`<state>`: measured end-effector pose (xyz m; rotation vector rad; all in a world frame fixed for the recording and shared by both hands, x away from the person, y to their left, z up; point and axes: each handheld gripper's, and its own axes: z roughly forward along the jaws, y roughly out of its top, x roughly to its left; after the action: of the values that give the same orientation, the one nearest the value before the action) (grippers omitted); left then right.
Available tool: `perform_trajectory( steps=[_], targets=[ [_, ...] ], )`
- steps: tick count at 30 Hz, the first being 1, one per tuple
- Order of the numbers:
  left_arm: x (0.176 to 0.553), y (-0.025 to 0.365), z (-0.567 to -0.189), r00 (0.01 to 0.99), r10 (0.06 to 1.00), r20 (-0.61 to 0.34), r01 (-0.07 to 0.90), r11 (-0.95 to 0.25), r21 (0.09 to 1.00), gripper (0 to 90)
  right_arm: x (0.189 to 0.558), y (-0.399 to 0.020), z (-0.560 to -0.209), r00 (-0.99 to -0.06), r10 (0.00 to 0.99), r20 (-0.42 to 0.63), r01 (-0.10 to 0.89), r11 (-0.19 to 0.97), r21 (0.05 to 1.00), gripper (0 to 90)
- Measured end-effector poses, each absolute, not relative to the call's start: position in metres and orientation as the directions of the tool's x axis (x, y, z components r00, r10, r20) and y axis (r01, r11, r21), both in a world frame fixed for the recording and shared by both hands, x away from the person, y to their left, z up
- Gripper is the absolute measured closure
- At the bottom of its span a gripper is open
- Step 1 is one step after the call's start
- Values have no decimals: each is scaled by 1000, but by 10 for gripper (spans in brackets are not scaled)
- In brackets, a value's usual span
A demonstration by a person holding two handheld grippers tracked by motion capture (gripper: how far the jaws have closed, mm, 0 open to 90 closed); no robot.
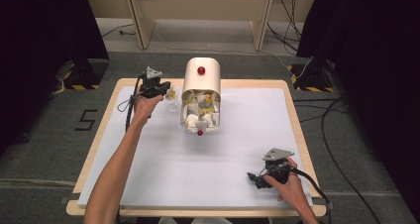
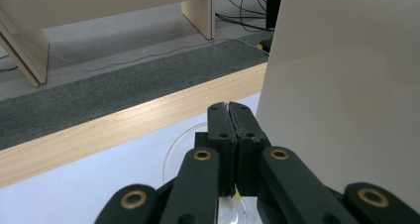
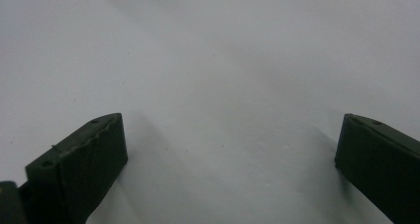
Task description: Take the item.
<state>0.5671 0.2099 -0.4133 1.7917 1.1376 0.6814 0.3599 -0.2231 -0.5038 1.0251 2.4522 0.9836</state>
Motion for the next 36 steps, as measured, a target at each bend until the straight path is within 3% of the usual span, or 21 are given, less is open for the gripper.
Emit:
perform_trajectory(
  steps=[10,12,16,19,25,26,36],
  targets=[
    [562,211,-414,439,898,-18,430,-192,882,780,360,-223,-504,-698,716,-16,506,509,696,2],
    [561,212,-414,443,896,-24,438,-193,878,673,360,-223,-504,-698,716,-18,505,510,697,2],
    [558,214,-412,456,888,-51,452,-182,873,572,360,-223,-504,-698,716,-16,506,509,696,2],
    [554,215,-412,469,881,-67,467,-183,865,427,360,-223,-504,-698,716,-17,505,509,697,2],
    [542,217,-411,484,871,-88,485,-183,855,302,360,-223,-504,-698,716,-17,506,509,696,1],
    [539,218,-410,476,875,-90,495,-182,850,217,360,-223,-504,-698,716,-18,505,510,696,1],
    [517,224,-414,472,880,-60,507,-215,835,152,360,-223,-504,-698,716,-17,505,508,698,2]
  ],
)
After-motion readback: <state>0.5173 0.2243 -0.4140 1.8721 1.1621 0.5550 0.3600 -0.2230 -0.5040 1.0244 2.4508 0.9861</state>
